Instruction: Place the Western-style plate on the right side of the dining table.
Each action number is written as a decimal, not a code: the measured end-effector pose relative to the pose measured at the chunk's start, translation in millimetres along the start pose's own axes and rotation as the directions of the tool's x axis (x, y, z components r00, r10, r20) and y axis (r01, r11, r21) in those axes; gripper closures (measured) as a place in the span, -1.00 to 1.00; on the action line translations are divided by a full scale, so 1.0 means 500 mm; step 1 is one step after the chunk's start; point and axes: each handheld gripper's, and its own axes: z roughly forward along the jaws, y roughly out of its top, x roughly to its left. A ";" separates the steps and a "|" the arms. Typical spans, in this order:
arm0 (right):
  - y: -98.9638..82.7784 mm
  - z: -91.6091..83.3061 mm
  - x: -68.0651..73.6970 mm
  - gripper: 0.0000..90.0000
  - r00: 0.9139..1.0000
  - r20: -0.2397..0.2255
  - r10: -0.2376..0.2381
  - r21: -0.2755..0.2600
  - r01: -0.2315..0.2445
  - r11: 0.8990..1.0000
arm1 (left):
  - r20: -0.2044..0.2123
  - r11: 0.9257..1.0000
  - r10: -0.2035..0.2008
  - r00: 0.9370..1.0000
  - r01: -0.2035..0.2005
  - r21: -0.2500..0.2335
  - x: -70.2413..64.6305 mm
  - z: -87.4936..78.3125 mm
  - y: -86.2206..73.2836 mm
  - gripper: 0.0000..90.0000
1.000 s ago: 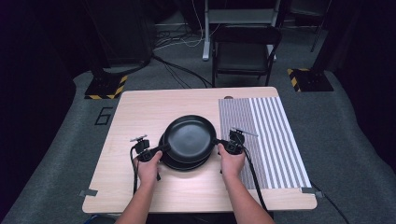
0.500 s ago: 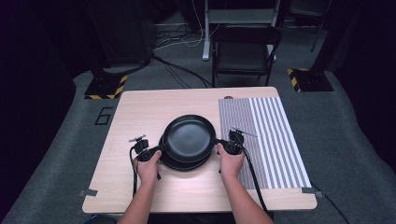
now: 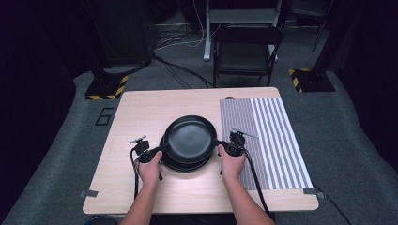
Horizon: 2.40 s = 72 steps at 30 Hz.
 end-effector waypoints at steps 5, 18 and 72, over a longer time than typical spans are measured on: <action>-0.004 -0.002 0.002 0.85 1.000 -0.006 0.001 -0.002 -0.001 1.000 | -0.013 1.000 0.007 1.000 -0.007 -0.001 -0.002 -0.003 0.001 0.71; 0.003 -0.017 0.016 0.86 0.999 -0.032 -0.013 -0.023 0.012 1.000 | 0.009 0.999 0.020 1.000 -0.020 -0.030 -0.013 -0.017 0.013 0.71; 0.048 -0.104 0.032 0.84 0.996 -0.068 -0.051 -0.114 0.043 0.993 | 0.075 0.994 0.104 0.992 -0.100 -0.053 -0.109 -0.020 0.065 0.73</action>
